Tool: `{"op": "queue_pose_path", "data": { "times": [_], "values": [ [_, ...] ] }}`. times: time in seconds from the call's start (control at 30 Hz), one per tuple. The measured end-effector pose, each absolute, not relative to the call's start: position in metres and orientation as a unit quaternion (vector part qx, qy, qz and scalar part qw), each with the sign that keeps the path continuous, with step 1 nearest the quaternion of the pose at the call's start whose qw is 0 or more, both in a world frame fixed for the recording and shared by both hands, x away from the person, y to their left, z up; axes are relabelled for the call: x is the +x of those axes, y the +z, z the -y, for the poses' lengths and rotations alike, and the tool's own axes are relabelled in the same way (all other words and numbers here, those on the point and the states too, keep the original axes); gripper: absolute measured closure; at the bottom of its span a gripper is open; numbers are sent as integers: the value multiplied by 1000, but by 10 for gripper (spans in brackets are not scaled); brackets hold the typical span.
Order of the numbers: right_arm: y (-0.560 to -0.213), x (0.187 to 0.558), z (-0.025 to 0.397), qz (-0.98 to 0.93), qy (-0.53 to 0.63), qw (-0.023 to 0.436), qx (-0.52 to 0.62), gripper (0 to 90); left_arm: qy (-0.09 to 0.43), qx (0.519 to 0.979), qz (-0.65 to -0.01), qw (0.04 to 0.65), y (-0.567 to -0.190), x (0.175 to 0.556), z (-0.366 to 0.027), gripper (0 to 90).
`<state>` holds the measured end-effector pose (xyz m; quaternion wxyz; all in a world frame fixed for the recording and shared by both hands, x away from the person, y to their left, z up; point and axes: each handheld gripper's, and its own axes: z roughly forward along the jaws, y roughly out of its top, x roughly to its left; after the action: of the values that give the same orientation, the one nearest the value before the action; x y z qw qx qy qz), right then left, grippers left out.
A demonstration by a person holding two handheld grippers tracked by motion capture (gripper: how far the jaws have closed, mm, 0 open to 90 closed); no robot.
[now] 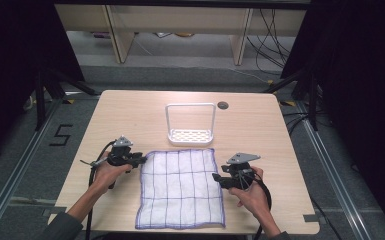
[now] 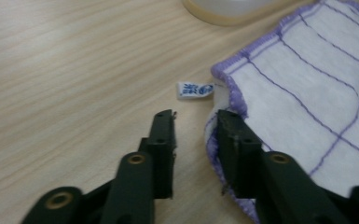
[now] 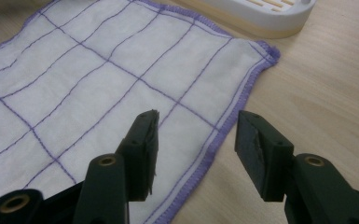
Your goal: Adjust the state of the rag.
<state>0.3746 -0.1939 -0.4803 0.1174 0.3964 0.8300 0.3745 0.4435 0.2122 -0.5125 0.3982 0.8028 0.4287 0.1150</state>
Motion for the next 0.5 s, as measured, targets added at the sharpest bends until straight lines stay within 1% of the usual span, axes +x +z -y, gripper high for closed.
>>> {"op": "queue_pose_path", "data": {
  "times": [0.07,0.1,0.17,0.23,0.27,0.3,0.43,0.47,0.5],
  "values": [
    [-480,375,194,-829,375,117,398,503,107,793,-444,403,-512,445,-216,572],
    [-481,376,195,-830,377,125,391,502,109,787,-454,403,-511,445,-218,549],
    [-480,377,193,-829,374,119,399,502,111,783,-461,402,-510,446,-222,492],
    [-482,380,192,-826,378,132,397,498,113,777,-467,406,-506,447,-227,474],
    [-480,382,193,-831,370,128,396,498,113,771,-473,412,-505,447,-228,451],
    [-479,383,193,-828,373,126,400,498,114,772,-470,412,-504,447,-230,447],
    [-477,393,192,-829,365,134,402,497,118,766,-478,414,-498,450,-234,408],
    [-476,397,192,-830,362,134,402,496,121,755,-485,425,-498,450,-233,405],
    [-475,399,192,-829,363,134,403,496,120,767,-476,413,-496,451,-235,406]
  ]
}}
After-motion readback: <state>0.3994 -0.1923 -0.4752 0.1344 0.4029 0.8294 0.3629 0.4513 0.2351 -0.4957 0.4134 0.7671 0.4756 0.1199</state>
